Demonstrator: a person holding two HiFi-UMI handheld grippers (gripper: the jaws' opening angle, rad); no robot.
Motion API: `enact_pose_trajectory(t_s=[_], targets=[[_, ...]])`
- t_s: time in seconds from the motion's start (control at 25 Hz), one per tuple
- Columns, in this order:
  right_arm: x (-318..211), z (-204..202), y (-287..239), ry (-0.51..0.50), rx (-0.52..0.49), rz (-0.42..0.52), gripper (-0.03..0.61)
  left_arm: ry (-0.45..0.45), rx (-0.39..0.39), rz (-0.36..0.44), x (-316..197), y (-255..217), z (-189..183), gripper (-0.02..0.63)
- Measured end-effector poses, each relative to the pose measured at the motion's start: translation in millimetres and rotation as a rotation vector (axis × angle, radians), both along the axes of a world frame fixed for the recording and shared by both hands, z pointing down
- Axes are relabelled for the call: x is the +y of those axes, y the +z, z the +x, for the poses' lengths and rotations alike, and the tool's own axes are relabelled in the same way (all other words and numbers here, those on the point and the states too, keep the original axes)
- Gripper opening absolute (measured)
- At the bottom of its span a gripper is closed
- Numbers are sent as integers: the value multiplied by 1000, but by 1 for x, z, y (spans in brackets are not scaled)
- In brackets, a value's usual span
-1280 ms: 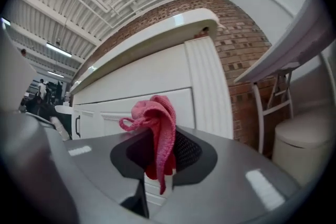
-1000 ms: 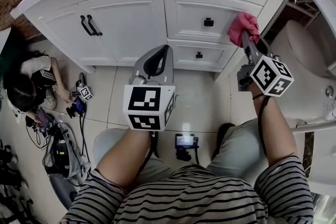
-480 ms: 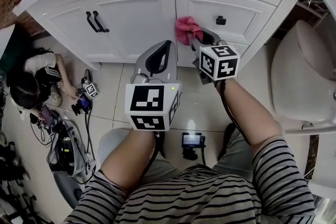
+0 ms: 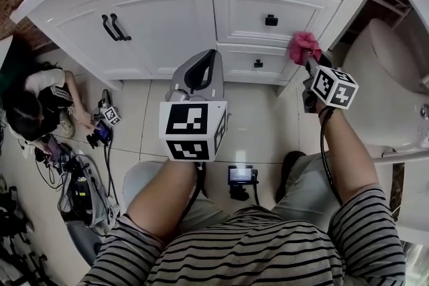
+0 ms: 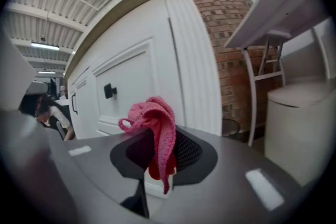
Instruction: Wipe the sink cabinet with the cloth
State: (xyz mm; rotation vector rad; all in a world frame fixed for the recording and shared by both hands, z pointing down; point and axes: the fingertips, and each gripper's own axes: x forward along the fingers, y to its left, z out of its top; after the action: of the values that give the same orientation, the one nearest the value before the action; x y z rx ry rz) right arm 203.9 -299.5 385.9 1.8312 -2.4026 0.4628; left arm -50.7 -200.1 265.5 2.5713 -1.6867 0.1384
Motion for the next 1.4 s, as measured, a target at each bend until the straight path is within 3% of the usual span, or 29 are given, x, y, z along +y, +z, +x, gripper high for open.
enact_pose_trajectory(t_s=[0.12,0.2,0.36,0.44,0.56,0.64,0.76,0.88,1.24,1.32,1.4], targets=[[10,38,3,125,1,-44,75,4,7,0,1,-1,1,-12],[20,20,6,79,-4,-54,74,10,26,7,2,-6,0,-12],[35,-108,18,-265,52,12,74,17,63,32,5,-16,-3,-12],[34,-173,28,-395,25,30,74,20,72,47,5,-19,-3,-12],[18,-235,48,-461,7,26,75,37,64,55,6,-19,-1,-12],[2,-245,63,-441,48,13,75,37,50,57,5,-18,-4,-12],[-16,-216,72,-360,54,6,75,22,55,58,0,-19,-12,-12],[-14,-160,71,-270,41,9,77,16,81,46,-3,-17,-17,-12],[4,21,86,177,1,-49,75,46,62,42,0,-13,0,-8],[11,37,90,250,-36,-64,74,50,61,36,2,-12,0,-8],[16,21,99,225,-68,-76,74,51,70,33,4,-14,-2,-8]])
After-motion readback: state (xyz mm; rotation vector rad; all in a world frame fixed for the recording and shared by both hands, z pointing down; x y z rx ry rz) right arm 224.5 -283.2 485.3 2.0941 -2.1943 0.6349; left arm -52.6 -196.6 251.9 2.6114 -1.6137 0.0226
